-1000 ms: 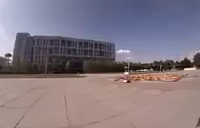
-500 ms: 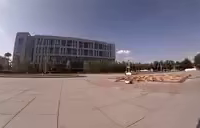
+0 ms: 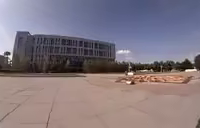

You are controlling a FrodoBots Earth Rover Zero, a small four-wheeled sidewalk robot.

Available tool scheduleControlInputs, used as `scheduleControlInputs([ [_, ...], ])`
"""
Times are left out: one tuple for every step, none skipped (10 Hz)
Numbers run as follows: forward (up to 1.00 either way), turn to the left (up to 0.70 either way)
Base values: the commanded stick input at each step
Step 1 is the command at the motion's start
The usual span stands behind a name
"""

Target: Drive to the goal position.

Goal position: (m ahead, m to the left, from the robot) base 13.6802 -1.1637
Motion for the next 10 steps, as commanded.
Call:
scheduleControlInputs([
  [0.7, 0.0],
  [0.7, 0.0],
  [0.7, 0.0],
  [0.7, 0.0],
  [0.7, 0.0],
  [0.7, 0.0],
  [0.7, 0.0],
  [0.7, 0.0],
  [0.7, 0.0],
  [0.7, 0.0],
])
